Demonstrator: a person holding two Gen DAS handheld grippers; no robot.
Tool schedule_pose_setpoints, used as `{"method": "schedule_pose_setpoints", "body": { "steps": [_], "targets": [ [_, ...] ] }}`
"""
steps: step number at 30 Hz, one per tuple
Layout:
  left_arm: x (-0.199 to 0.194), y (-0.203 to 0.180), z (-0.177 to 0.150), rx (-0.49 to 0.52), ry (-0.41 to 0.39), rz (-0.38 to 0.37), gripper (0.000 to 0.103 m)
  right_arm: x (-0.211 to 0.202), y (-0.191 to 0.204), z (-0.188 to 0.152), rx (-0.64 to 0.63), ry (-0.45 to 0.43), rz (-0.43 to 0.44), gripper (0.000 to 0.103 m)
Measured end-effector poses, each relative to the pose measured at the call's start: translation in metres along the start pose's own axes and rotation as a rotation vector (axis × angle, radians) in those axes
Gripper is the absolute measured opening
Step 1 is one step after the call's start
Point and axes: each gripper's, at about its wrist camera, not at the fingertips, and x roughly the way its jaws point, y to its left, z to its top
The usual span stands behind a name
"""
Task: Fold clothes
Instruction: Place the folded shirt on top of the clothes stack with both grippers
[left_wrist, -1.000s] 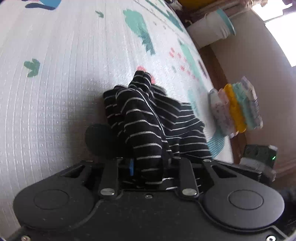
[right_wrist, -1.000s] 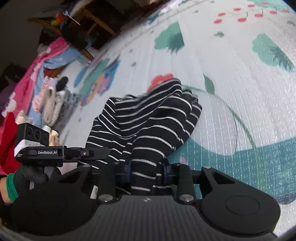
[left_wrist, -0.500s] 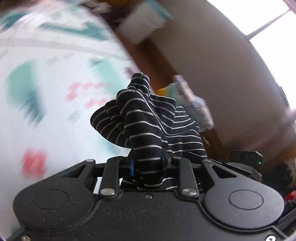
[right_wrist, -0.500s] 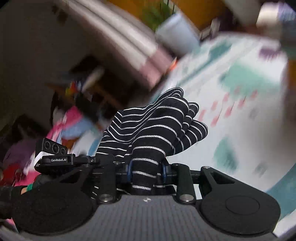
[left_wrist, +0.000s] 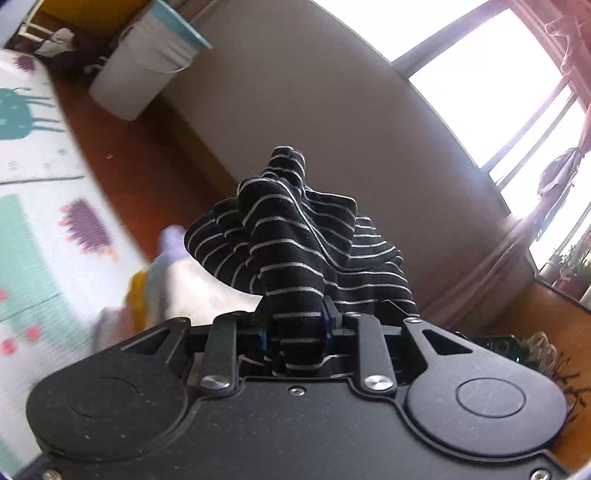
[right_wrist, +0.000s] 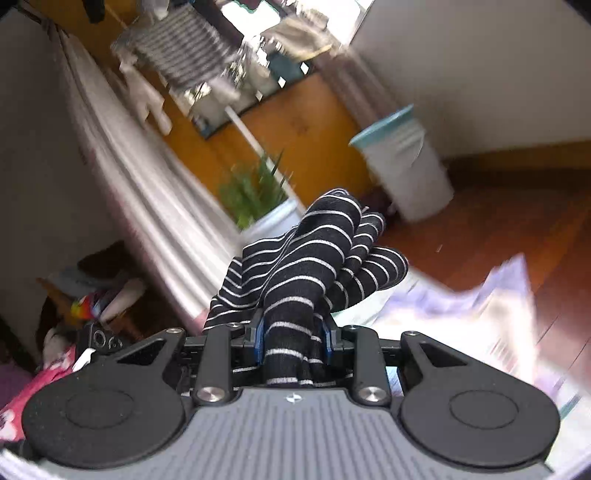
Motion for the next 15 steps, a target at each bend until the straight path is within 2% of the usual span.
{"method": "schedule_pose_setpoints", "body": {
  "steps": [4,5,6,7,8,9,11,12,13,14,15],
  "targets": [
    [0.041,-0.003,0.015,0.004,-0.007,0.035,0.024,0.007,-0.033,0.025,0.046,-0.046,-0.055,0.030],
    [0.050,-0.002,0.015,0.016,-0.010,0.079,0.026,0.014,-0.043,0.024,0.053,-0.047,-0.077,0.030],
    [0.059,0.000,0.014,0.028,-0.015,0.136,0.033,0.021,-0.053,0.022,0.062,-0.046,-0.101,0.030],
    [0.064,0.003,0.008,0.039,-0.026,0.234,0.037,0.035,-0.067,0.015,0.088,-0.029,-0.143,0.030],
    [0.069,0.005,0.001,0.051,-0.034,0.324,0.045,0.048,-0.082,0.007,0.112,-0.010,-0.187,0.031],
    [0.073,0.007,-0.006,0.066,-0.033,0.383,0.045,0.061,-0.096,-0.001,0.121,0.020,-0.254,0.031],
    [0.067,0.005,-0.020,0.131,-0.055,0.409,0.045,0.075,-0.120,-0.019,0.160,0.042,-0.364,0.039],
    [0.062,0.002,-0.027,0.174,-0.067,0.413,0.045,0.067,-0.123,-0.023,0.170,0.008,-0.373,0.041],
    [0.057,-0.001,-0.034,0.221,-0.077,0.417,0.045,0.058,-0.124,-0.026,0.171,-0.027,-0.384,0.049],
    [0.054,-0.004,-0.040,0.280,-0.078,0.420,0.045,0.049,-0.115,-0.025,0.091,-0.065,-0.416,0.059],
    [0.053,-0.008,-0.045,0.335,-0.082,0.422,0.045,0.040,-0.106,-0.023,0.010,-0.103,-0.448,0.059]
  ]
}}
